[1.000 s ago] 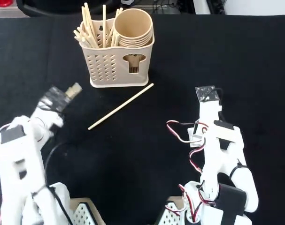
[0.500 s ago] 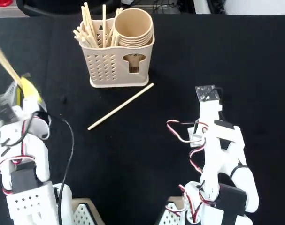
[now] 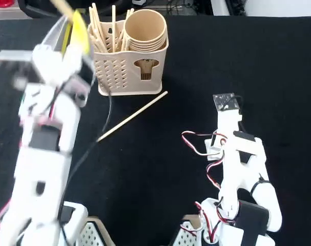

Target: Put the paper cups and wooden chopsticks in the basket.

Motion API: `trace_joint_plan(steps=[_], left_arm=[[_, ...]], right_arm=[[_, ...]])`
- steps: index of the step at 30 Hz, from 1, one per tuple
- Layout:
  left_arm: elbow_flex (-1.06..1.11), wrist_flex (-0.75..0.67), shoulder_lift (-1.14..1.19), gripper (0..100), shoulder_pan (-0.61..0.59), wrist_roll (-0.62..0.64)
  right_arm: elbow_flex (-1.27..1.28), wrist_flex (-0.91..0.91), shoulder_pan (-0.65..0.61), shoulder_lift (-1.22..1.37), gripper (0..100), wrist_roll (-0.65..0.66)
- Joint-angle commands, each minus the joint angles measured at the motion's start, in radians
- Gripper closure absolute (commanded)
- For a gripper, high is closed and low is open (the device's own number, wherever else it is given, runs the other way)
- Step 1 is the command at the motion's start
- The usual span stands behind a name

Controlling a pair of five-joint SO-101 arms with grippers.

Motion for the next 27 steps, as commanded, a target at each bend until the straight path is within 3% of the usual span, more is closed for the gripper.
trace_joint_plan(steps=[1, 7, 11, 16, 27], left_arm=[[-0.228, -0.021, 0.229, 97, 0.004, -0.005], [-0.269, -0.026, 0.351, 97, -0.036, -0.002], [-0.278, -0.04, 0.394, 97, -0.054, 0.069], [-0.269, -0.153, 0.471, 97, -0.05, 0.087], [-0.303, -0.161, 0.508, 97, -0.027, 0.089]], right_arm=[[-0.044, 0.003, -0.017, 0.002, 98.5, -0.002], [-0.042, -0.002, -0.017, 0.002, 98.5, 0.0], [-0.044, -0.003, -0.017, 0.002, 98.5, 0.0], [-0.042, -0.003, -0.017, 0.001, 98.5, 0.002], [-0.042, -0.003, -0.017, 0.001, 98.5, 0.002]])
